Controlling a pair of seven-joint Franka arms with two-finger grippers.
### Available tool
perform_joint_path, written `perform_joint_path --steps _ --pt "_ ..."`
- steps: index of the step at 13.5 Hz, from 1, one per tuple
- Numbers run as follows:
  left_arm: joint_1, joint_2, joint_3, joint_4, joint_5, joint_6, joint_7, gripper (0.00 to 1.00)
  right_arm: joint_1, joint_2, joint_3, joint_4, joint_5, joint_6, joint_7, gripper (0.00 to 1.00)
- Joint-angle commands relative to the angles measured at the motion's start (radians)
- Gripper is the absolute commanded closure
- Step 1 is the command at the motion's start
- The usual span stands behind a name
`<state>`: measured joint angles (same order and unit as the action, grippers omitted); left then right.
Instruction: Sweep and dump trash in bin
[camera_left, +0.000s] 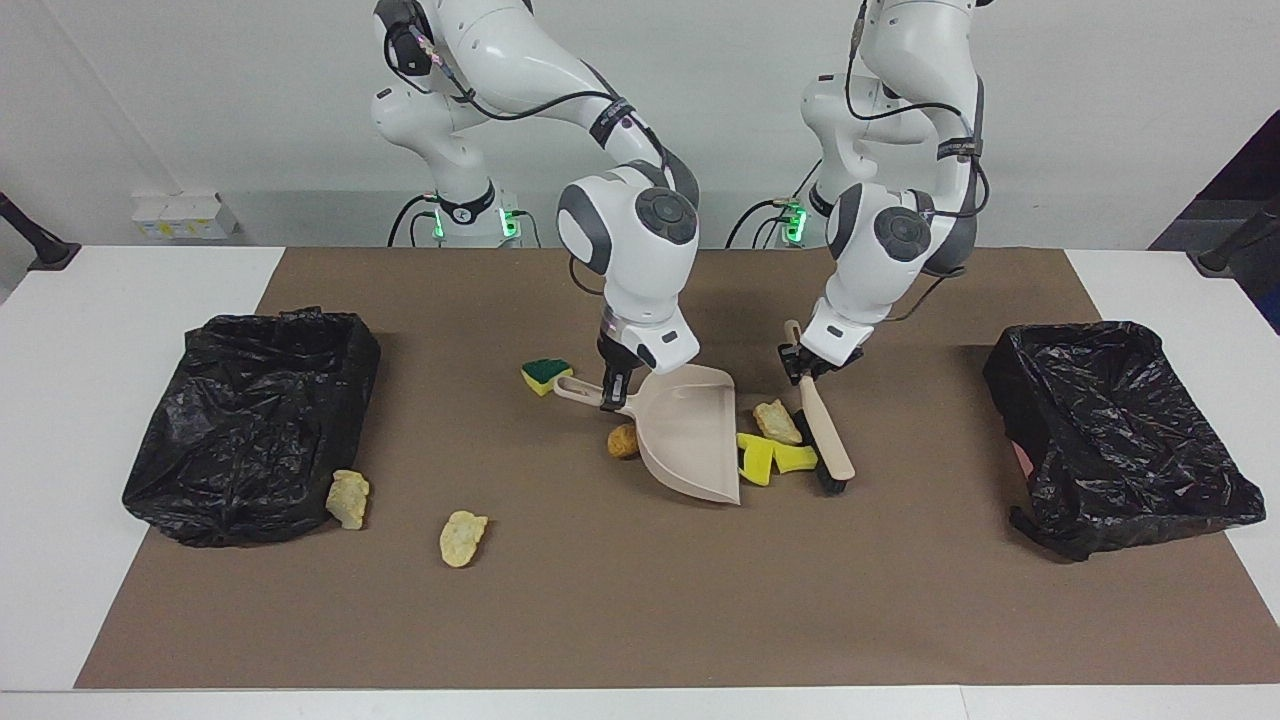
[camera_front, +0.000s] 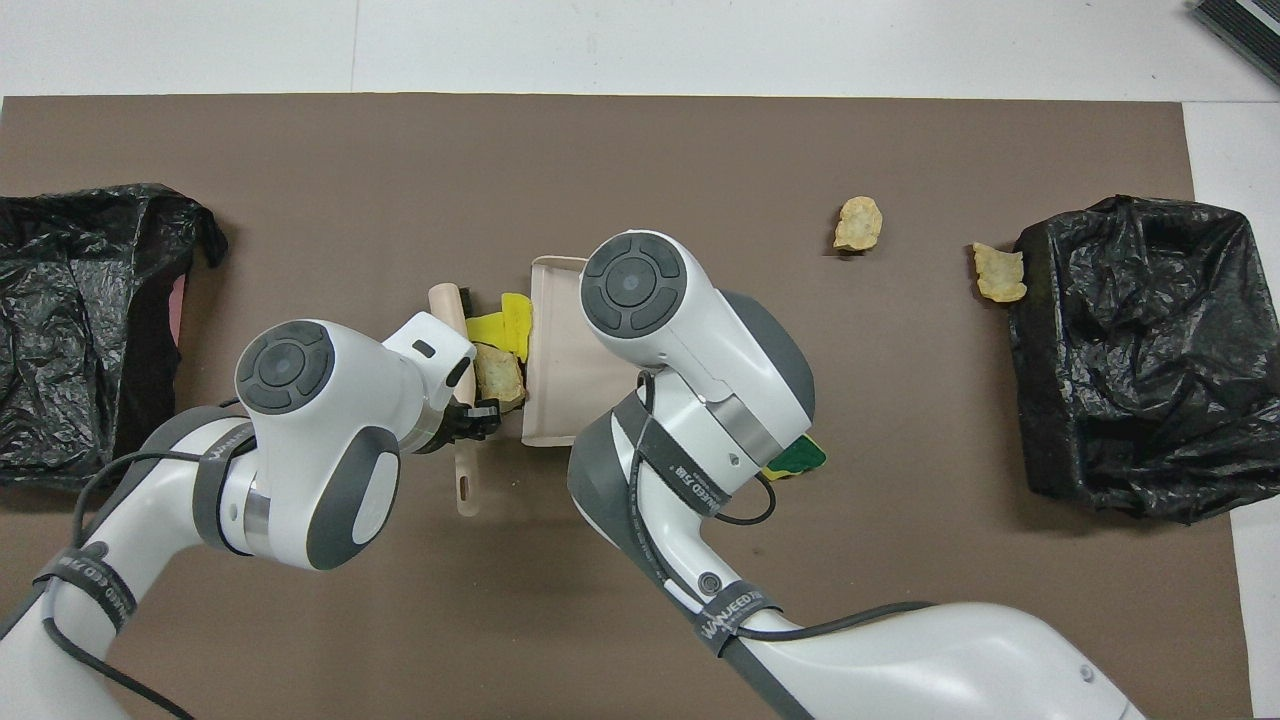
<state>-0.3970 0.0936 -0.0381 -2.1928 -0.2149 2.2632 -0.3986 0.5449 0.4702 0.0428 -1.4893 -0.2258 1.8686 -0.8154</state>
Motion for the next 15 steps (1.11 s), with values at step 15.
perform_joint_path --steps 15 --pt "-0.043 -0.049 0.004 0.122 -0.179 -0.200 0.223 1.00 0.007 0.010 -0.004 0.035 -0.020 -0.120 0.010 1.00"
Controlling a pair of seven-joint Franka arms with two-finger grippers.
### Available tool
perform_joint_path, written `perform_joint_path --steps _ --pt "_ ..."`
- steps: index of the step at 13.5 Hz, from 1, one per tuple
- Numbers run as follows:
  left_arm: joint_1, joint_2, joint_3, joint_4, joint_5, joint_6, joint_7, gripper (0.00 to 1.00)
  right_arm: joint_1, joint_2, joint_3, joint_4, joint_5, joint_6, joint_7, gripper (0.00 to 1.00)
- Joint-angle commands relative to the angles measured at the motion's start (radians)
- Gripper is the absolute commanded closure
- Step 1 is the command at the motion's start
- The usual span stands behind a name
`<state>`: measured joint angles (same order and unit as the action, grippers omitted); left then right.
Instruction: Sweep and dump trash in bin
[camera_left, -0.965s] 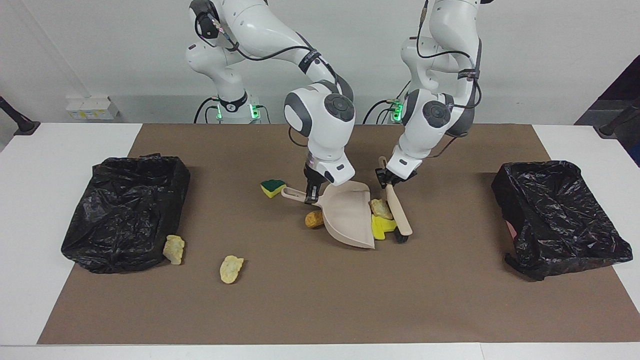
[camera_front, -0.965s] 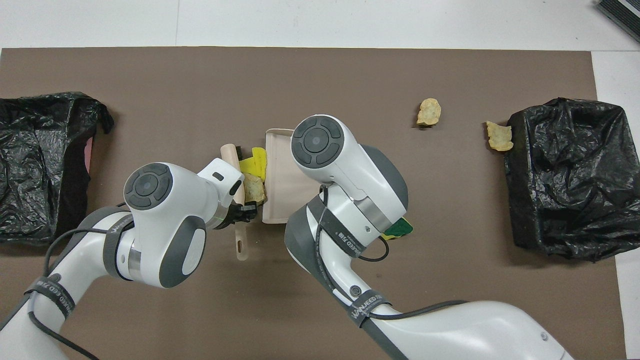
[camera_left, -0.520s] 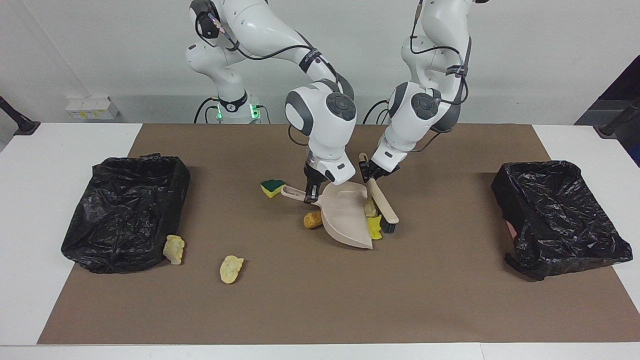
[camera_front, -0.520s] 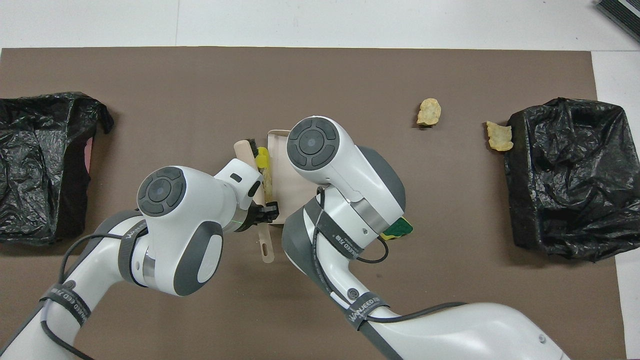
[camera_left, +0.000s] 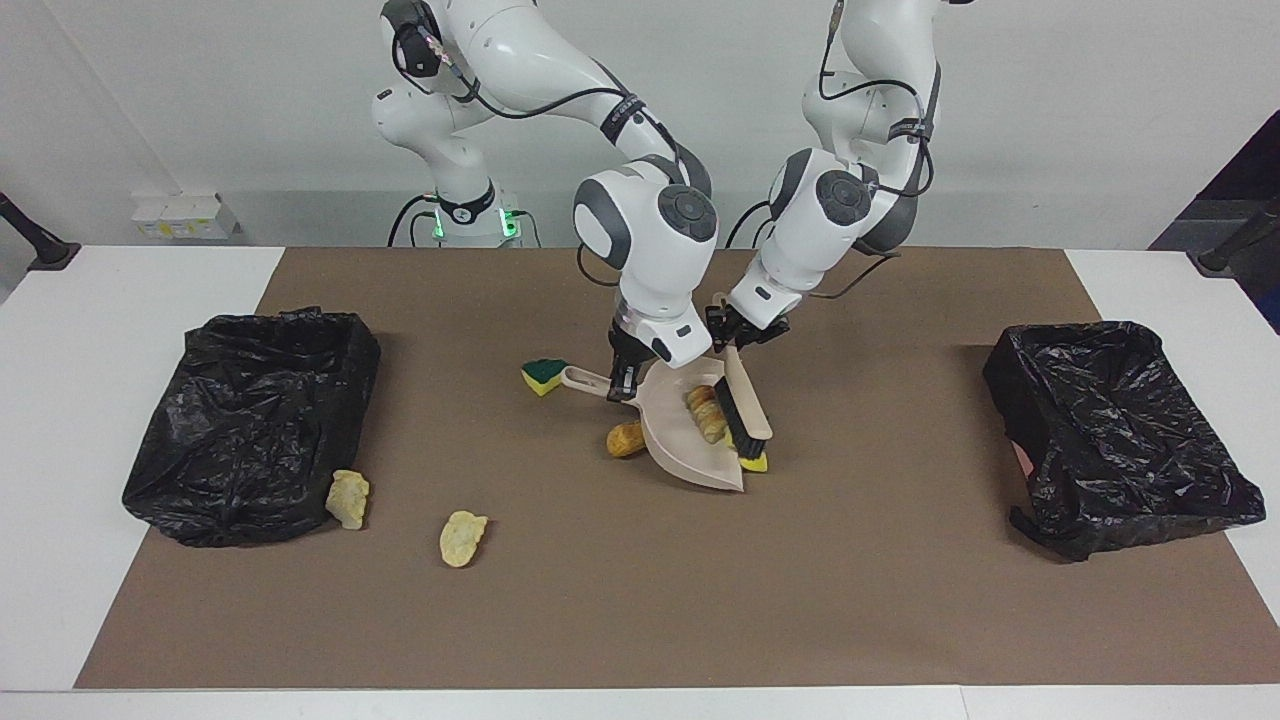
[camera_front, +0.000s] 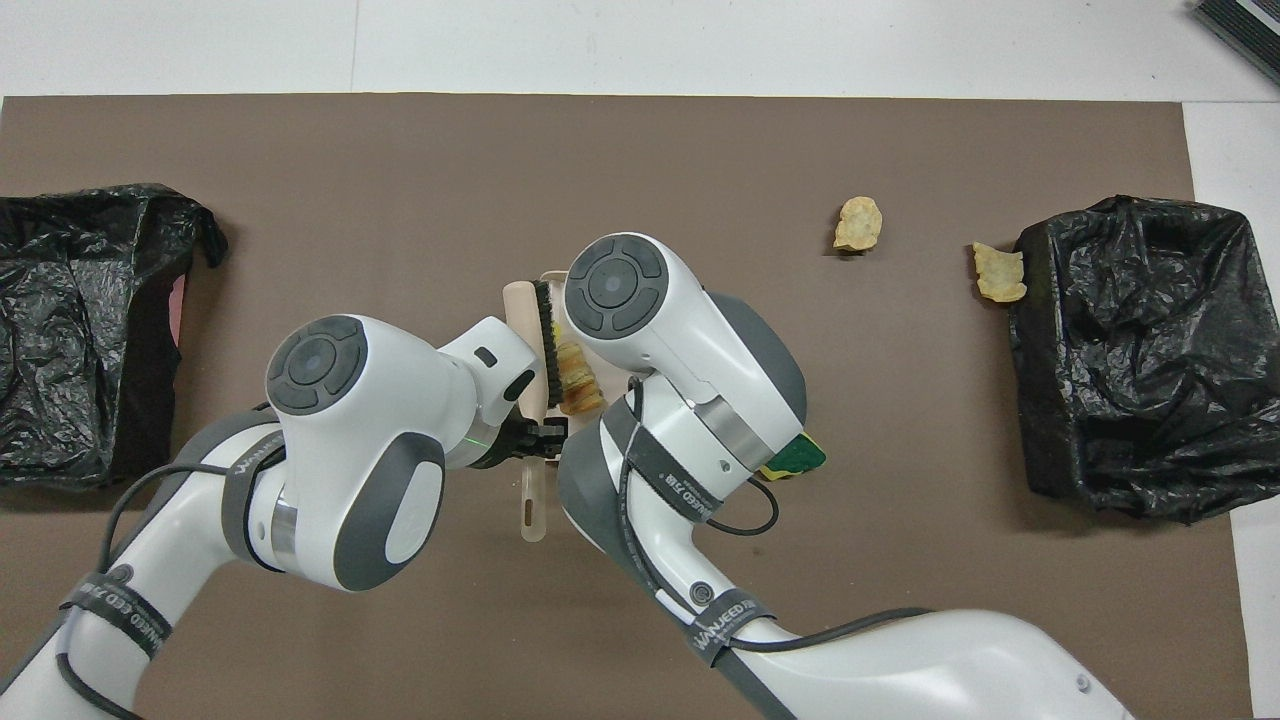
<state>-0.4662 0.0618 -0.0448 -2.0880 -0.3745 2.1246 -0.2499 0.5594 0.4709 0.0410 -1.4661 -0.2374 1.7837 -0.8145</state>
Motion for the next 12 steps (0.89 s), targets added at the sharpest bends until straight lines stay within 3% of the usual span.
perform_joint_path --steps 1,3,5,8,10,12 --pt "0.044 -0.033 0.017 0.025 -0.018 -0.081 0.113 1.00 -0.012 0.009 -0.003 0.013 -0.008 -0.037 0.009 1.00" --pt "0.096 -0.056 0.017 0.054 0.008 -0.118 0.155 1.00 -0.025 0.009 -0.006 0.012 -0.028 -0.035 0.006 1.00" --pt "0.106 -0.039 0.017 0.069 0.086 -0.078 0.199 1.00 -0.056 0.009 -0.007 0.007 -0.068 -0.044 -0.003 1.00" --pt "0.197 0.041 0.023 0.055 0.110 0.007 0.247 1.00 -0.114 0.009 -0.004 0.003 -0.144 -0.056 -0.021 1.00" --pt "0.199 0.084 0.025 0.054 0.123 0.046 0.250 1.00 -0.122 0.005 -0.003 0.006 -0.139 -0.063 -0.054 1.00" --pt "0.189 0.078 0.025 0.011 0.127 0.032 0.241 1.00 -0.122 -0.008 0.006 0.009 -0.125 -0.076 -0.054 1.00"
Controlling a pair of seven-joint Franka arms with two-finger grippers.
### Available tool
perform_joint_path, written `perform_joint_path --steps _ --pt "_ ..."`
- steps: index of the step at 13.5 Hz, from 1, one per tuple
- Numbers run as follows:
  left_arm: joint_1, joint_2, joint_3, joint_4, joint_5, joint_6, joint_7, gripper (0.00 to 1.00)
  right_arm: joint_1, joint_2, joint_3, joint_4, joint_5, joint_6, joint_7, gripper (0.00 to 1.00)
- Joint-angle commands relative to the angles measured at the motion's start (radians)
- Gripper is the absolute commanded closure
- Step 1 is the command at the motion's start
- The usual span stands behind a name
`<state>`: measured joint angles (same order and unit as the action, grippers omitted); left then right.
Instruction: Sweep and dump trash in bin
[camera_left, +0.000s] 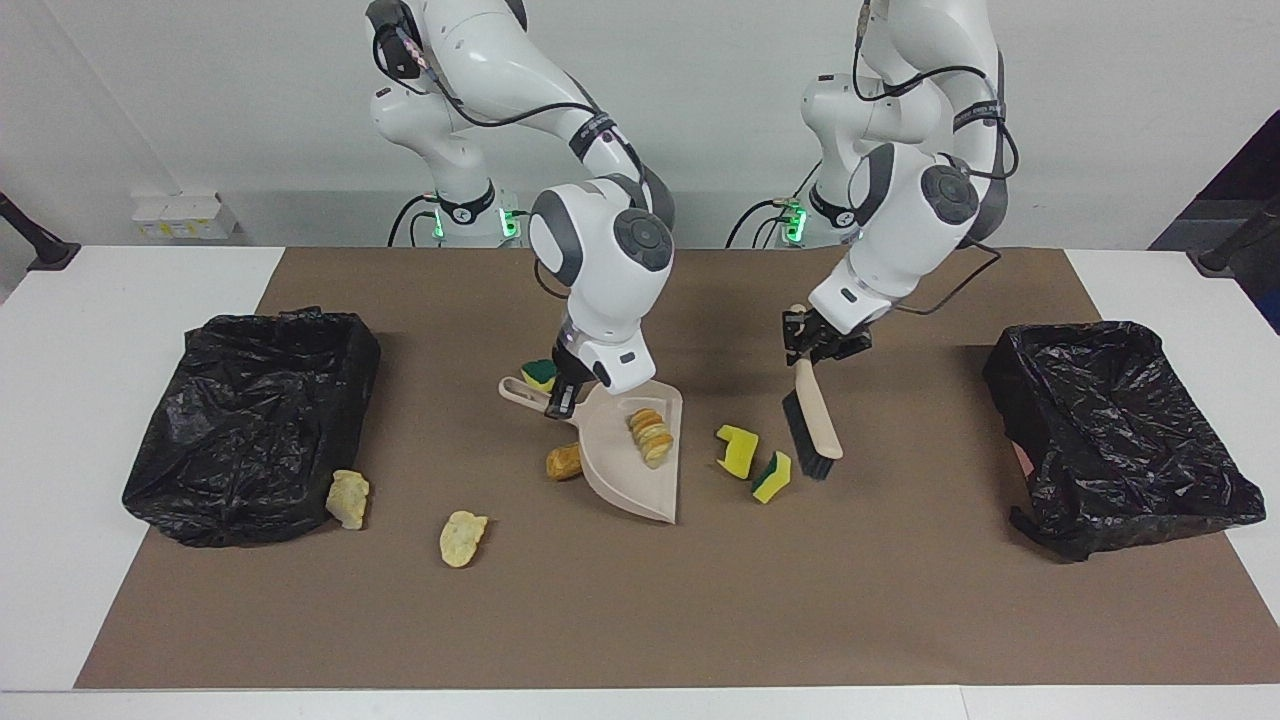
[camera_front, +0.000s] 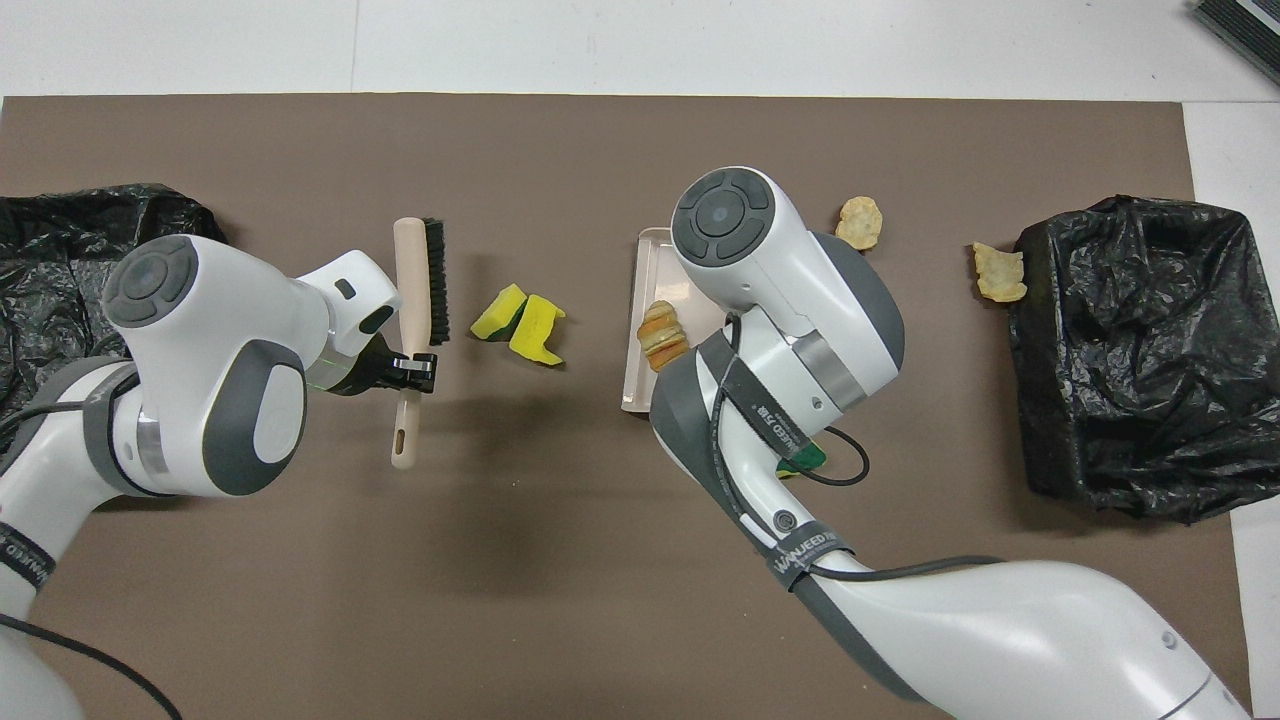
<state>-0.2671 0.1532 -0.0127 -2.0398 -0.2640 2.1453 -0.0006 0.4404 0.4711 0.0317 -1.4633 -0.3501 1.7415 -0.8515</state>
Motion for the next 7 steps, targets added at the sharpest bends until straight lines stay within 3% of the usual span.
perform_joint_path --steps 1,7 --pt "-0.011 -0.024 -0.009 -0.060 0.017 0.005 -0.033 1.00 0.000 -0.008 0.019 0.003 0.008 -0.031 -0.003 1.00" --pt "-0.115 -0.035 -0.009 -0.080 0.019 -0.065 -0.167 1.00 0.018 -0.002 0.034 -0.019 0.069 0.062 0.006 1.00"
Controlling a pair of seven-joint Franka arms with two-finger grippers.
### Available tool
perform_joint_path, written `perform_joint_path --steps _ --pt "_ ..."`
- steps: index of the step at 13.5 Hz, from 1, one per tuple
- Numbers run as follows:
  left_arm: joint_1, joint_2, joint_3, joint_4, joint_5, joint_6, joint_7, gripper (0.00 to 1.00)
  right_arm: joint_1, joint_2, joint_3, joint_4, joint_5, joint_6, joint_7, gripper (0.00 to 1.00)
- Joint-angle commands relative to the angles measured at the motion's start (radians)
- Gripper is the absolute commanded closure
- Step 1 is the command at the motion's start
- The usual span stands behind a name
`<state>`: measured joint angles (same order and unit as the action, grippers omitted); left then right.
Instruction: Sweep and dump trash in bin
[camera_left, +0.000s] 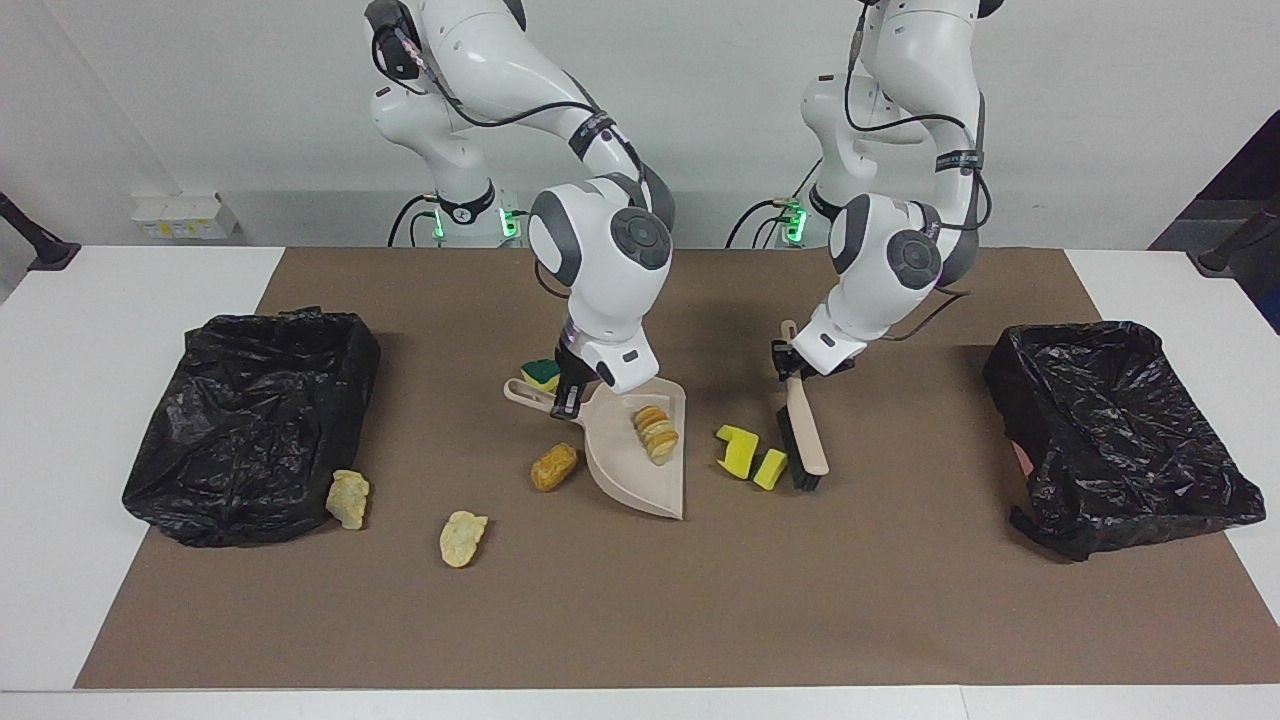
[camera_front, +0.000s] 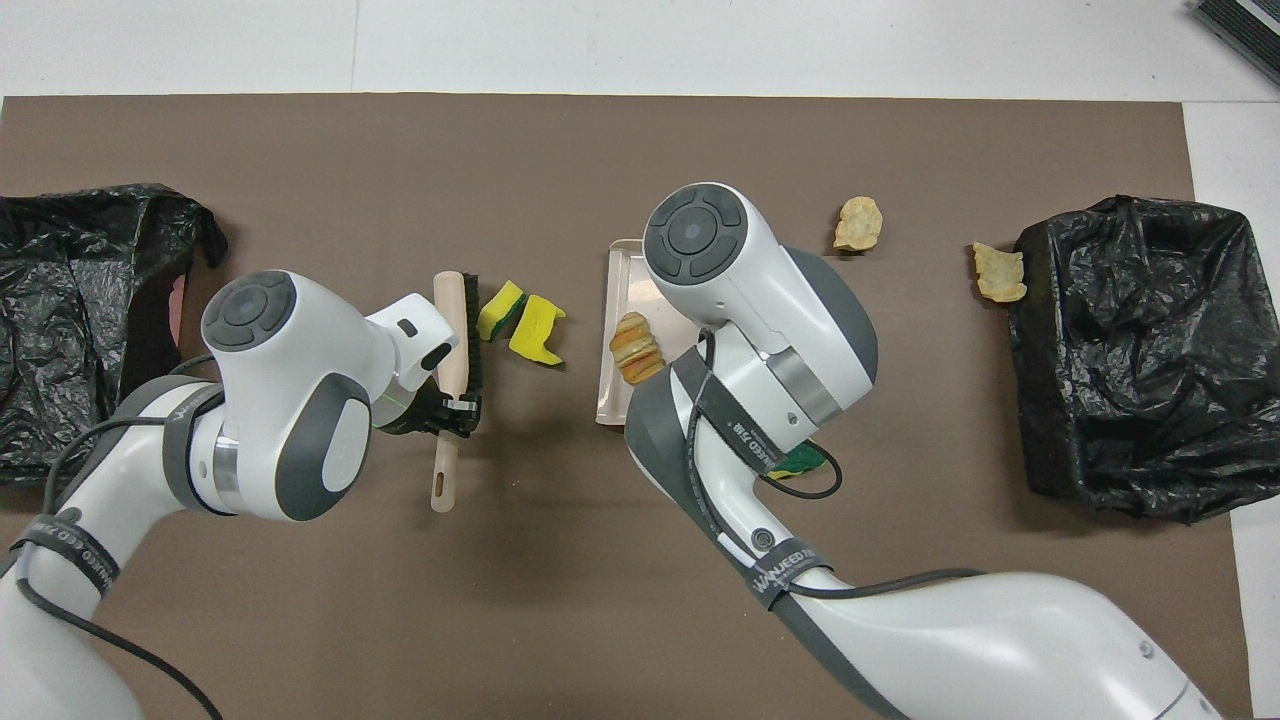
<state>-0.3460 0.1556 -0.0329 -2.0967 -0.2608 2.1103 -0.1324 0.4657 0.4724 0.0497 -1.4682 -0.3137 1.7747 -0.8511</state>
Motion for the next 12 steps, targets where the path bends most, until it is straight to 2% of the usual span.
perform_joint_path --steps 1,5,7,10,12 --pt "-0.051 -0.042 0.011 -0.025 0.015 -0.044 -0.036 1.00 -0.004 -0.003 0.016 -0.027 0.038 0.044 0.004 1.00" --pt "-0.145 -0.044 0.007 -0.016 0.012 -0.030 -0.102 1.00 0.014 -0.006 0.016 -0.046 0.088 0.083 0.003 1.00" --pt "-0.175 -0.044 0.004 -0.005 0.012 -0.033 -0.101 1.00 -0.001 -0.027 0.019 -0.114 0.162 0.135 -0.023 1.00" --pt "-0.179 -0.045 0.002 0.036 0.012 -0.047 -0.102 1.00 -0.009 -0.023 0.019 -0.112 0.173 0.180 -0.031 1.00" --pt "-0.165 -0.074 0.010 0.047 0.015 -0.062 -0.134 1.00 -0.024 -0.024 0.019 -0.103 0.176 0.180 -0.039 1.00"
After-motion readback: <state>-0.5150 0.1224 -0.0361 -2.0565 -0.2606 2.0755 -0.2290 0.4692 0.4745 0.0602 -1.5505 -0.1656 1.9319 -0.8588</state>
